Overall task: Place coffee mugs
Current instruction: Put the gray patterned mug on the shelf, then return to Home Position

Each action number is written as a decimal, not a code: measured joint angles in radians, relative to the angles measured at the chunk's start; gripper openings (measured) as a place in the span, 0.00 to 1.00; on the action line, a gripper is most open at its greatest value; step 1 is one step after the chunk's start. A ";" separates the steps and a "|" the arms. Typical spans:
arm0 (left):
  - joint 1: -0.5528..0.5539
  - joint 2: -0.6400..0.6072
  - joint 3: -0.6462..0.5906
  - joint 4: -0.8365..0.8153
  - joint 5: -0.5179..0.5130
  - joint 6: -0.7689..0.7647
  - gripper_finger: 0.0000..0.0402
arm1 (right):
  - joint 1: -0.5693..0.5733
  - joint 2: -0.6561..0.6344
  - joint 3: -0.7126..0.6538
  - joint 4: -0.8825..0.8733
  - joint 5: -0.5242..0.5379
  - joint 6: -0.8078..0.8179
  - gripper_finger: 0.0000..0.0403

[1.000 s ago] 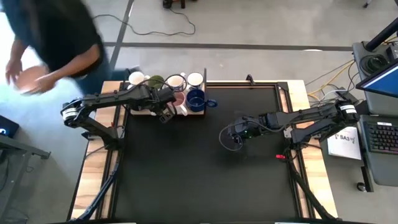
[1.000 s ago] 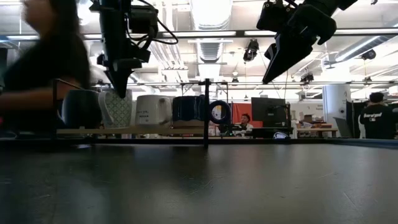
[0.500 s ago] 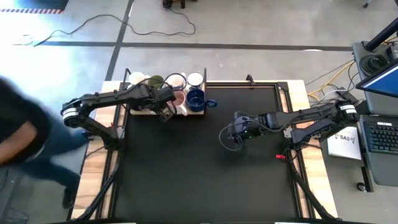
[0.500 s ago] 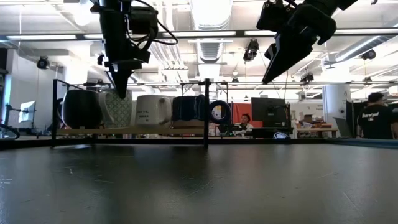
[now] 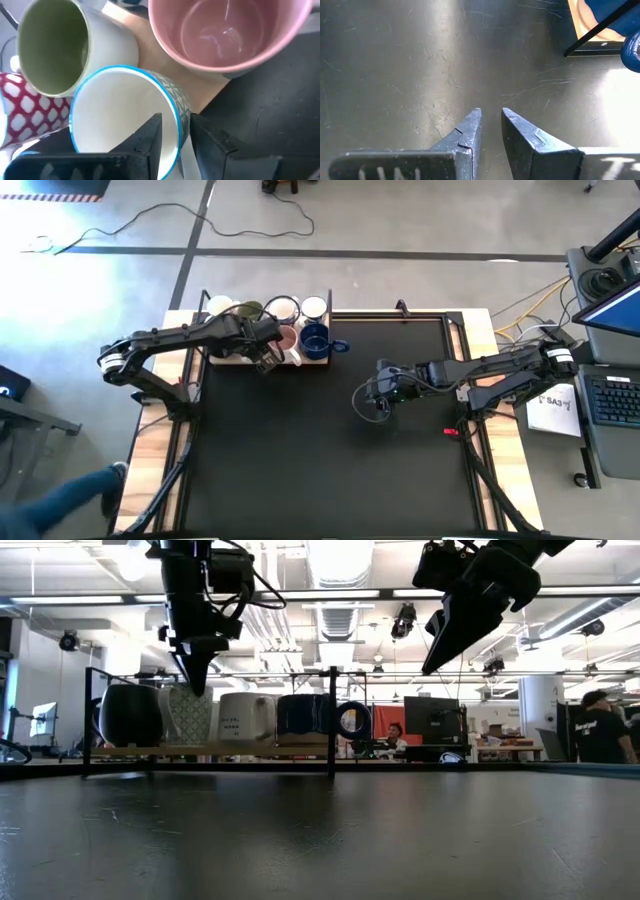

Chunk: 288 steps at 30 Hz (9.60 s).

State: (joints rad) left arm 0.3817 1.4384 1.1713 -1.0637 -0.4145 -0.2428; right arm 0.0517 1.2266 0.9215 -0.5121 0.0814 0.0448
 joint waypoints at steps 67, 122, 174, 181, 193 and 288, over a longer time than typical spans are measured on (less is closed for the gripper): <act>-0.780 -0.682 -0.708 1.018 -0.240 -0.050 0.22 | -0.087 -0.548 -0.533 0.602 -0.003 -0.061 0.16; -0.781 -0.660 -1.153 1.737 -0.387 0.077 0.22 | -0.091 -0.661 -0.910 0.969 -0.002 -0.045 0.16; -0.670 -1.439 -1.161 1.717 -0.387 0.077 0.22 | -0.092 -1.069 -0.911 0.952 -0.001 -0.045 0.16; -0.638 -1.439 -1.162 1.713 -0.387 0.077 0.22 | -0.092 -1.110 -0.911 0.949 -0.001 -0.045 0.16; -0.639 -1.431 -1.154 1.700 -0.387 0.077 0.22 | -0.092 -1.201 -0.911 0.936 -0.001 -0.045 0.16; -0.639 -1.429 -1.149 1.695 -0.387 0.077 0.22 | -0.092 -1.191 -0.911 0.933 -0.001 -0.045 0.16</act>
State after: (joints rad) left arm -0.2569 0.0090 0.0219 0.6308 -0.8017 -0.1658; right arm -0.0399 0.0360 0.0101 0.4206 0.0803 -0.0006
